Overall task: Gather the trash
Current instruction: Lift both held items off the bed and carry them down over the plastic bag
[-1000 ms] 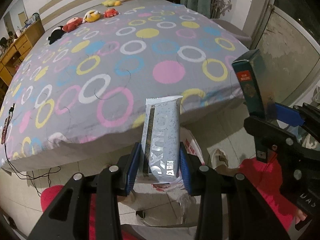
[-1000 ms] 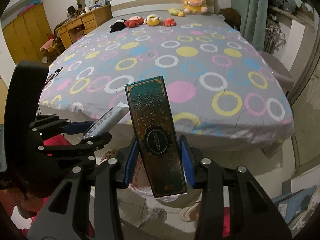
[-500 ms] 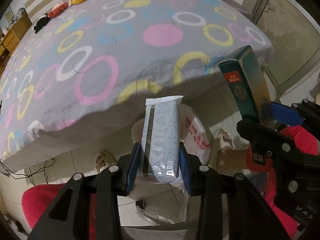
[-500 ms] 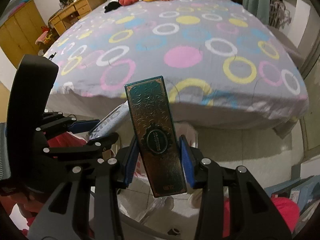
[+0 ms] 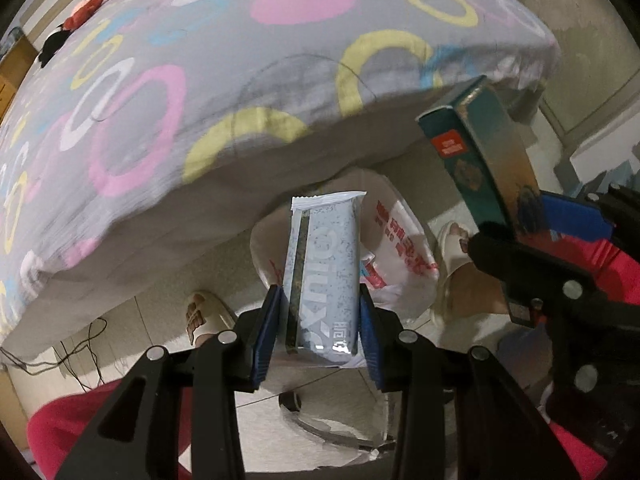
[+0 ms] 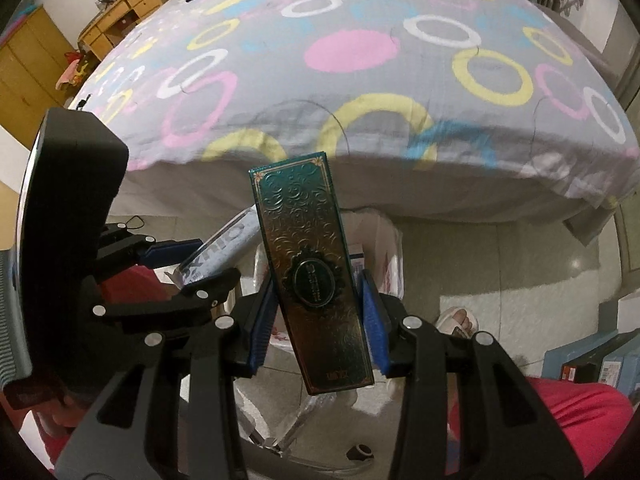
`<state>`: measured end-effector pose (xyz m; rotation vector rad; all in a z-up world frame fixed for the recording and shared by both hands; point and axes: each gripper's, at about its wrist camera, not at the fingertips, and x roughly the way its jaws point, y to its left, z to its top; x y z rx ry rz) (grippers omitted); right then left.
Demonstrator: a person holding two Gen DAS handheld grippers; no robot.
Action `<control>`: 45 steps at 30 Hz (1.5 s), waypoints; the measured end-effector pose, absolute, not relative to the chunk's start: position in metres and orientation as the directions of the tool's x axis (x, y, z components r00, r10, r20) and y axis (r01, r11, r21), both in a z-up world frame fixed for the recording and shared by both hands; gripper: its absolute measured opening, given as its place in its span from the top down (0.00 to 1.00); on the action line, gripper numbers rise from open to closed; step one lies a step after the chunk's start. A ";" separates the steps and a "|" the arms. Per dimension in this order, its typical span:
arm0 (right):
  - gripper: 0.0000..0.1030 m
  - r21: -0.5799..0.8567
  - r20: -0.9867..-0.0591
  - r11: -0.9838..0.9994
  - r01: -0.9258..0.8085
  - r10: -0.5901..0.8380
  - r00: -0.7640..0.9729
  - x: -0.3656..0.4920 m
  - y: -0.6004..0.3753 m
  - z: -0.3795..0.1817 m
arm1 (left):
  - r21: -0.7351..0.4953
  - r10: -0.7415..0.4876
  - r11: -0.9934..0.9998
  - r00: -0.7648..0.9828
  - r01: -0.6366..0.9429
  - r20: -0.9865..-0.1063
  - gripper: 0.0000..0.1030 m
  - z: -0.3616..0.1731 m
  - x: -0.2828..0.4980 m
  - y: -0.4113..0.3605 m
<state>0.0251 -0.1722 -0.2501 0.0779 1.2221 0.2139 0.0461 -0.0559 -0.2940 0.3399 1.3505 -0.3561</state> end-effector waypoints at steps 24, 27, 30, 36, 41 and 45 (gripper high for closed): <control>0.61 0.231 -0.963 0.973 -0.017 0.231 0.136 0.060 -0.191 -0.356 | 0.062 0.049 0.833 0.037 0.550 -0.998 0.64 -0.386 0.091 -0.086; 0.61 0.238 -0.965 0.971 -0.003 0.236 0.111 0.062 -0.190 -0.368 | 0.069 0.067 0.825 0.025 0.561 -0.997 0.64 -0.397 0.096 -0.087; 0.61 0.241 -0.967 0.970 0.014 0.239 0.085 0.066 -0.191 -0.382 | 0.070 0.079 0.820 0.010 0.568 -0.997 0.64 -0.409 0.096 -0.092; 0.61 0.241 -0.970 0.970 0.034 0.239 0.037 0.071 -0.192 -0.410 | 0.073 0.100 0.819 -0.017 0.570 -0.995 0.64 -0.427 0.098 -0.102; 0.61 0.254 -0.967 0.964 0.075 0.255 -0.012 0.076 -0.194 -0.435 | 0.066 0.114 0.821 -0.050 0.567 -0.992 0.64 -0.444 0.102 -0.106; 0.61 0.251 -0.966 0.964 0.090 0.255 -0.034 0.081 -0.193 -0.449 | 0.055 0.117 0.825 -0.075 0.563 -0.990 0.64 -0.458 0.106 -0.111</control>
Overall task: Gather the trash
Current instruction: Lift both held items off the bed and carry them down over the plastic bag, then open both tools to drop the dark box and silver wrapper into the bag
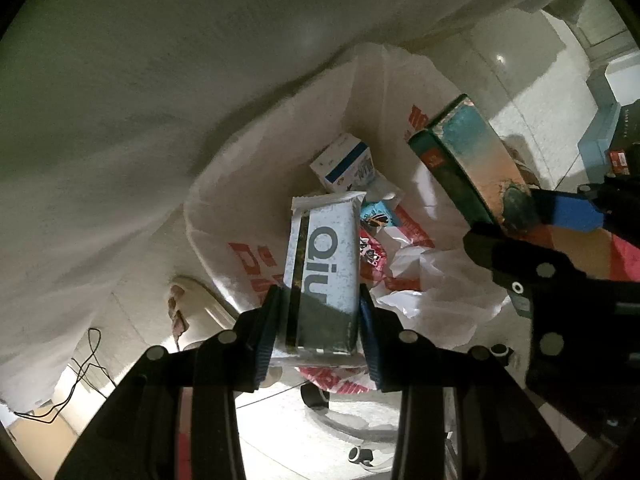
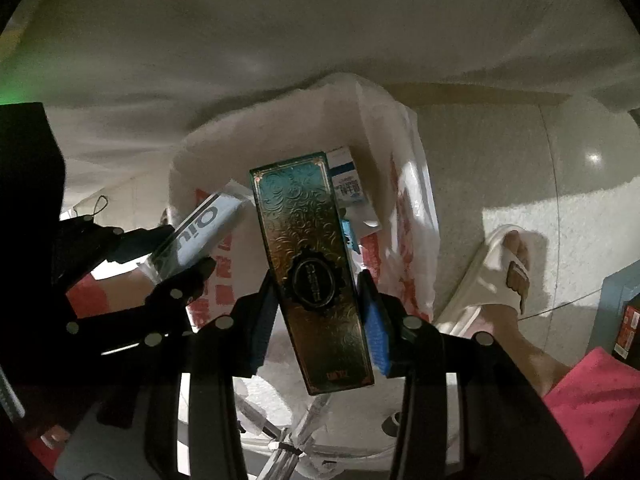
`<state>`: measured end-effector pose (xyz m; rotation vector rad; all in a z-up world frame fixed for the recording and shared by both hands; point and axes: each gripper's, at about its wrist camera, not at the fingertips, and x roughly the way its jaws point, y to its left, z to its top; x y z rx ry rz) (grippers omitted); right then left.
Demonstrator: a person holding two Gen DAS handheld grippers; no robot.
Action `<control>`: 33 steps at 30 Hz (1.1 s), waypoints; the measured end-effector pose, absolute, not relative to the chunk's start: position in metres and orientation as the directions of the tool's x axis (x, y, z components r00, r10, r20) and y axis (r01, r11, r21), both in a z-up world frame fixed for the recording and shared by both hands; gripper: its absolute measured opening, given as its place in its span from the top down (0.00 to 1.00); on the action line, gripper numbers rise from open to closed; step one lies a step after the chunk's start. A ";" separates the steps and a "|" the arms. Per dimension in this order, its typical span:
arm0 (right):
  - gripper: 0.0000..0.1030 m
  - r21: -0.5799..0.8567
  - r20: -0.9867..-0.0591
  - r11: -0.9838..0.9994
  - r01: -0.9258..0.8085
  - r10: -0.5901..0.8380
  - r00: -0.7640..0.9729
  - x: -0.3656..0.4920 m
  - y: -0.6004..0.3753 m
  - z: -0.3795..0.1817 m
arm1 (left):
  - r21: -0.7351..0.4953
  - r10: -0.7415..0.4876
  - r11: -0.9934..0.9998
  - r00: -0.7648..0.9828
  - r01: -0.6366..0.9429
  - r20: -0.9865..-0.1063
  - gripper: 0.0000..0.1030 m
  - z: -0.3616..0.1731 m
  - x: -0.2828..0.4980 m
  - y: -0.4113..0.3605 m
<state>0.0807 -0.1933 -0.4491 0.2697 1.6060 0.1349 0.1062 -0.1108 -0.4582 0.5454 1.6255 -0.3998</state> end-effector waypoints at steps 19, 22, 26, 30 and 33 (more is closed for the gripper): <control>0.60 0.284 -0.949 0.948 0.144 0.300 -0.100 0.097 -0.193 -0.490 | -0.037 0.075 0.853 -0.193 0.521 -0.978 0.60 -0.501 0.107 -0.095; 0.51 0.289 -0.946 0.945 0.151 0.306 -0.104 0.098 -0.195 -0.490 | -0.064 0.051 0.860 -0.209 0.507 -0.977 0.44 -0.502 0.108 -0.095; 0.37 0.273 -0.952 0.948 0.165 0.290 -0.095 0.100 -0.199 -0.491 | -0.058 0.059 0.860 -0.212 0.508 -0.975 0.37 -0.504 0.108 -0.093; 0.37 0.274 -0.951 0.946 0.173 0.293 -0.095 0.099 -0.202 -0.493 | -0.064 0.054 0.871 -0.224 0.487 -0.973 0.35 -0.505 0.110 -0.089; 0.37 0.272 -0.952 0.946 0.174 0.291 -0.093 0.099 -0.201 -0.492 | -0.058 0.057 0.873 -0.220 0.484 -0.974 0.35 -0.502 0.111 -0.089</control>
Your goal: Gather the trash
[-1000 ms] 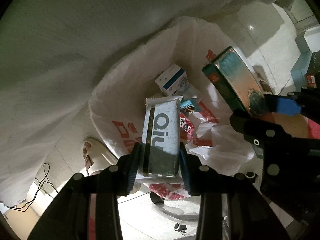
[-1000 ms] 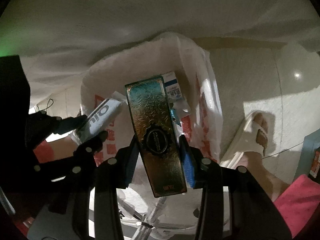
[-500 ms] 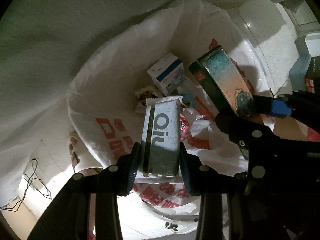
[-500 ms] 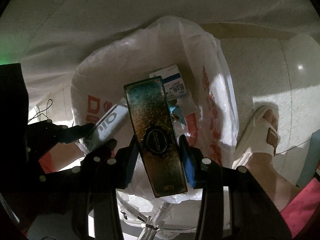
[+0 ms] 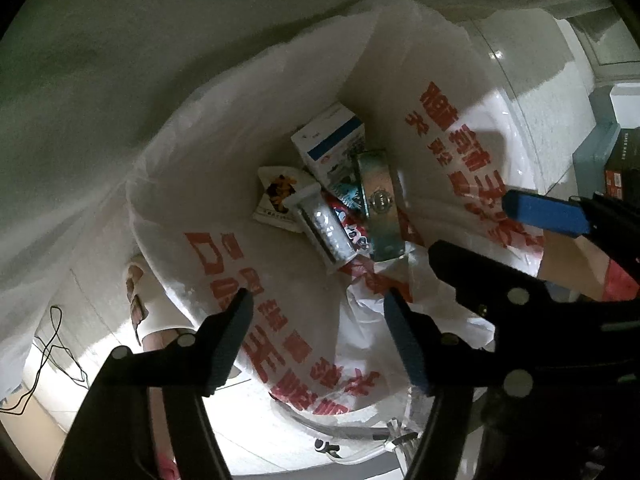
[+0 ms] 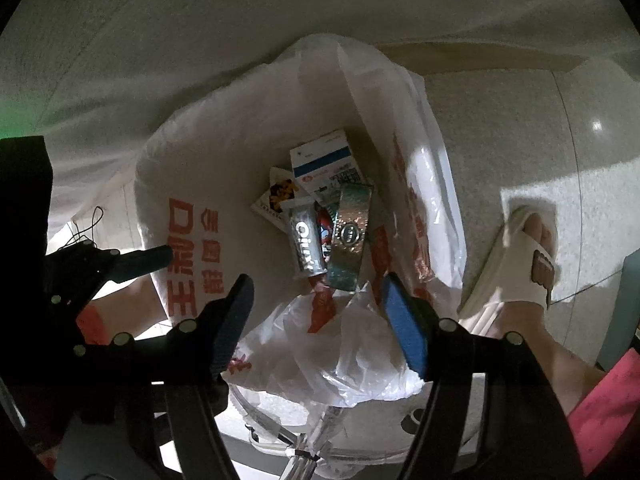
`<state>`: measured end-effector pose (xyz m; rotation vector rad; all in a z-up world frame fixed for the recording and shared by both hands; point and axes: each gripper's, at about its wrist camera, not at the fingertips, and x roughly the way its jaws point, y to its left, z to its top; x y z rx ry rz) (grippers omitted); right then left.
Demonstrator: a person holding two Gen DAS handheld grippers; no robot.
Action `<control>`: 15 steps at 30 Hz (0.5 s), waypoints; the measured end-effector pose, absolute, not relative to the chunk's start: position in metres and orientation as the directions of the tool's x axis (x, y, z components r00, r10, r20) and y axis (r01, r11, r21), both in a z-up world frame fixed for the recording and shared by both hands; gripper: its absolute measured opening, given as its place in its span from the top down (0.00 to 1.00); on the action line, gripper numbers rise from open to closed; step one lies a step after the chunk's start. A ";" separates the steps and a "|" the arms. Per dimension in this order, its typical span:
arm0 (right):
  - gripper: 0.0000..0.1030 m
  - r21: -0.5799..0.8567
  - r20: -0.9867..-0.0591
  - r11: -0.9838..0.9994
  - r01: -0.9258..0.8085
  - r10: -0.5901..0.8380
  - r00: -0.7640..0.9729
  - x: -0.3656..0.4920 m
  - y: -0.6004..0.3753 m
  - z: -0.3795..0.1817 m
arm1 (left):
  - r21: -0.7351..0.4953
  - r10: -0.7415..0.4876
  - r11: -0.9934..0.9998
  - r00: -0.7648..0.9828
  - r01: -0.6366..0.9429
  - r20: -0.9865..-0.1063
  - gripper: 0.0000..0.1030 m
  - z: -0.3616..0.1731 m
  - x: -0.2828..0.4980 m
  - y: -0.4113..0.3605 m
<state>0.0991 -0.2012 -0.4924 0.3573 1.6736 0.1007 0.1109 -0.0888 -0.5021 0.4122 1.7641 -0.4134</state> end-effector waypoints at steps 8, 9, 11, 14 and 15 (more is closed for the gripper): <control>0.36 0.235 -0.966 0.957 0.168 0.249 -0.066 0.089 -0.207 -0.471 | -0.042 0.052 0.888 -0.191 0.457 -0.980 0.27 -0.480 0.109 -0.085; 0.36 0.227 -0.969 0.959 0.169 0.240 -0.060 0.086 -0.209 -0.466 | -0.033 0.056 0.891 -0.180 0.454 -0.982 0.27 -0.475 0.108 -0.084; 0.35 0.215 -0.973 0.962 0.170 0.226 -0.050 0.082 -0.212 -0.456 | -0.019 0.060 0.896 -0.165 0.444 -0.985 0.25 -0.467 0.106 -0.081; 0.35 0.207 -0.977 0.964 0.166 0.214 -0.022 0.075 -0.214 -0.437 | -0.001 0.064 0.910 -0.143 0.414 -0.988 0.23 -0.448 0.102 -0.077; 0.34 0.208 -0.977 0.965 0.162 0.213 -0.013 0.073 -0.214 -0.431 | 0.002 0.061 0.915 -0.134 0.403 -0.989 0.22 -0.441 0.099 -0.075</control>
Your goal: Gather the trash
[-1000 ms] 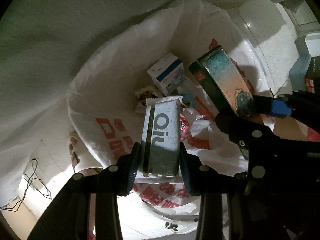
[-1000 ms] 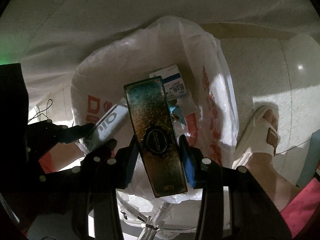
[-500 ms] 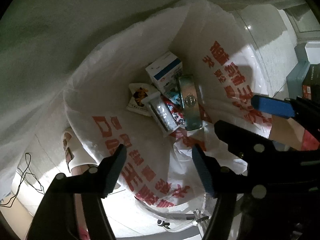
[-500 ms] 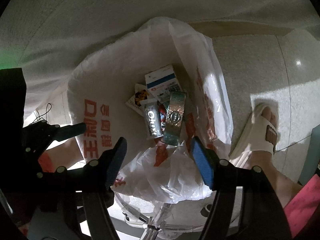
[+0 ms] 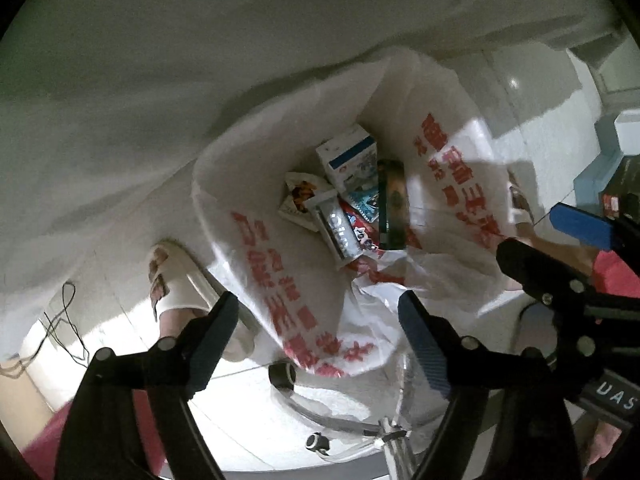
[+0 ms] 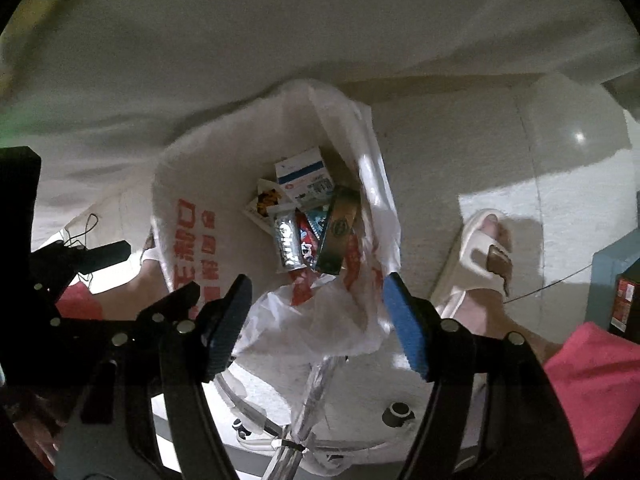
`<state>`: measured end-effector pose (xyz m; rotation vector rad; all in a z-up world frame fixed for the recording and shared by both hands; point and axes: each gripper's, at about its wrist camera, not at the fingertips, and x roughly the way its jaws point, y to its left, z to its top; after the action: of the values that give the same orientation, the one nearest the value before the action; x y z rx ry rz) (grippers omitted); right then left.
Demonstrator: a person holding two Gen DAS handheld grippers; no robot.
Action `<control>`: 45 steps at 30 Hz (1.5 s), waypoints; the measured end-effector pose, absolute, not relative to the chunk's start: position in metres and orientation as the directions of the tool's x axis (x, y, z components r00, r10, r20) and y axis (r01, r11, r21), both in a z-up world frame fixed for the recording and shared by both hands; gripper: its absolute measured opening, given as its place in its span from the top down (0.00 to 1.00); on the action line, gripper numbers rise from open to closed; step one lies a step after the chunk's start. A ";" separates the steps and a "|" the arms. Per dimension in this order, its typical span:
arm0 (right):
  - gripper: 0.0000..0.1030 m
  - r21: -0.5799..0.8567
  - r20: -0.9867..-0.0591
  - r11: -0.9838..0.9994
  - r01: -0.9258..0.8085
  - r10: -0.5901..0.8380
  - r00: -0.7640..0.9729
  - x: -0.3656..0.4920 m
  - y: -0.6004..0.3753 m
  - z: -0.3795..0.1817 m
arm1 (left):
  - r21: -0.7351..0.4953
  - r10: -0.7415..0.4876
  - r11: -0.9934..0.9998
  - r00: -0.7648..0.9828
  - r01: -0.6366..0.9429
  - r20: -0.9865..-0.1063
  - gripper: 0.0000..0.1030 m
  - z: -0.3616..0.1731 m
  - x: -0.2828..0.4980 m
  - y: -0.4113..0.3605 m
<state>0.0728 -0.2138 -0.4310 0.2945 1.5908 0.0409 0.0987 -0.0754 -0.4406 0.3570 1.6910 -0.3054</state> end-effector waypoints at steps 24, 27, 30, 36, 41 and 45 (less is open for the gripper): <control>0.16 0.146 -0.907 0.989 0.024 0.124 0.402 -0.026 -0.191 -0.209 | 0.046 0.007 0.991 0.303 0.123 -0.953 0.20 -0.225 0.012 -0.036; 0.15 0.110 -0.865 0.994 0.006 0.093 0.492 -0.041 -0.186 -0.172 | 0.067 0.024 0.992 0.372 0.103 -0.928 0.20 -0.193 -0.001 -0.034; 0.12 0.091 -0.819 0.996 0.005 0.072 0.569 -0.055 -0.186 -0.140 | 0.072 0.023 0.993 0.462 0.089 -0.887 0.20 -0.152 -0.018 -0.034; 0.10 0.064 -0.707 0.997 0.032 0.023 0.706 -0.090 -0.188 -0.071 | 0.086 0.030 0.994 0.601 0.064 -0.798 0.20 -0.082 -0.047 -0.038; 0.08 0.021 -0.599 0.998 0.054 -0.031 0.800 -0.119 -0.190 -0.023 | 0.077 0.027 0.996 0.703 0.039 -0.710 0.15 -0.032 -0.073 -0.040; 0.06 0.009 -0.538 0.998 0.067 -0.052 0.841 -0.141 -0.192 0.002 | 0.067 0.016 0.997 0.747 0.038 -0.665 0.14 -0.004 -0.088 -0.040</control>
<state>-0.1408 -0.1922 0.0020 0.0279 0.5679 -0.0630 -0.0883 -0.0396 -0.0044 0.0781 0.7278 -0.0120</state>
